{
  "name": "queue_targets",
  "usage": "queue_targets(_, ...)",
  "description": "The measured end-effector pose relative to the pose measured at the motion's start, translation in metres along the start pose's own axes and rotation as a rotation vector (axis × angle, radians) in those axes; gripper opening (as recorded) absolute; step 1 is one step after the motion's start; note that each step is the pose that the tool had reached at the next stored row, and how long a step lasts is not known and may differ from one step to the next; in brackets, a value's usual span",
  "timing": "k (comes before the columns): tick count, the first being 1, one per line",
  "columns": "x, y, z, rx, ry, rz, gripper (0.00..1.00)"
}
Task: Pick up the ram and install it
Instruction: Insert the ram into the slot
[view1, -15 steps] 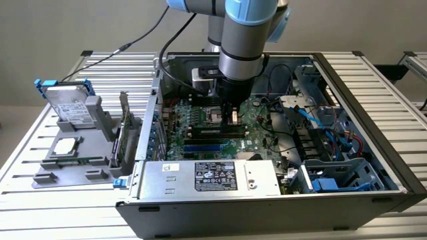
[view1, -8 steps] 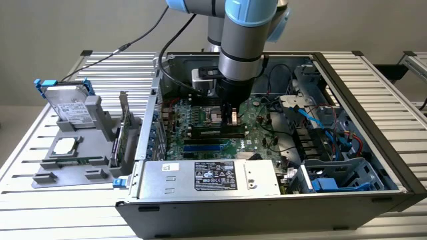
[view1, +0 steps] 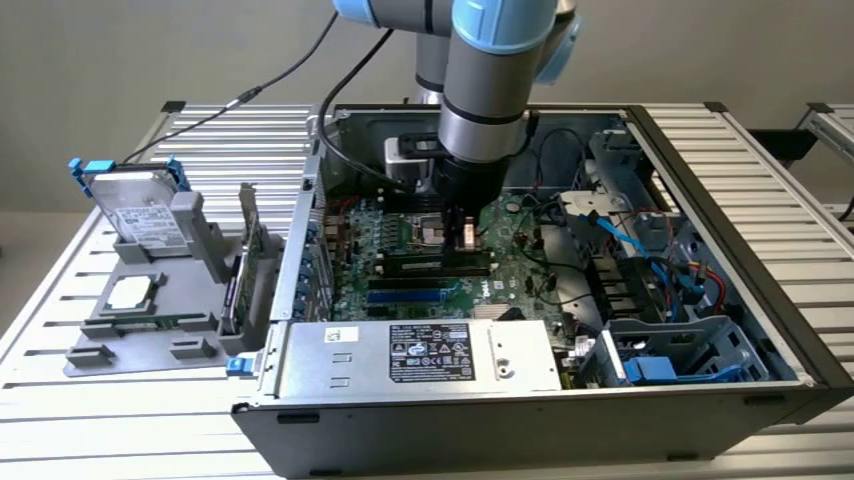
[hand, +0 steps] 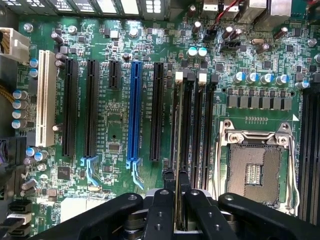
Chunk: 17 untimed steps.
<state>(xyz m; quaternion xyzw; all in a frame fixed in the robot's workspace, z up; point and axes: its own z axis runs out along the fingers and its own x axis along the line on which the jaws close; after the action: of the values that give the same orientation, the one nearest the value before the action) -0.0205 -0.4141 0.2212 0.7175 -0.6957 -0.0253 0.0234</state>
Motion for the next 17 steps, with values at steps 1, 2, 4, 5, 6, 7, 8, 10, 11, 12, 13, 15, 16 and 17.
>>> queue_targets(1, -0.0001, -0.0007, 0.0, -0.0023, -0.0002, 0.0, 0.14)
queue_targets(2, -0.0002, -0.0012, -0.0001, -0.0049, -0.0003, 0.0, 0.14)
queue_targets(4, -0.0002, -0.0023, -0.0004, -0.0105, -0.0003, 0.0, 0.14)
queue_targets(5, -0.0002, -0.0027, -0.0006, -0.0137, -0.0005, 0.0, 0.14)
queue_targets(6, -0.0003, -0.0031, -0.0009, -0.0171, -0.0005, 0.0, 0.14)
queue_targets(7, -0.0003, -0.0034, -0.0014, -0.0208, -0.0005, 0.0, 0.14)
queue_targets(8, -0.0002, -0.0037, -0.002, -0.0248, -0.0005, 0.0, 0.14)
queue_targets(10, -0.0002, -0.0042, -0.0036, -0.0334, -0.0009, 0.0, 0.14)
queue_targets(11, -0.0002, -0.0045, -0.0045, -0.0382, -0.001, 0.0, 0.14)
queue_targets(12, -0.0003, -0.0047, -0.0049, -0.0418, -0.0013, 0.0, 0.14)
queue_targets(13, -0.0003, -0.0049, -0.005, -0.0451, -0.0016, 0.0, 0.14)
queue_targets(15, -0.0002, -0.005, -0.0053, -0.0506, -0.0014, 0.0, 0.14)
queue_targets(16, -0.0002, -0.0051, -0.0054, -0.0532, -0.0012, 0.0, 0.14)
queue_targets(17, -0.0001, -0.0052, -0.0055, -0.0556, -0.001, 0.0, 0.14)
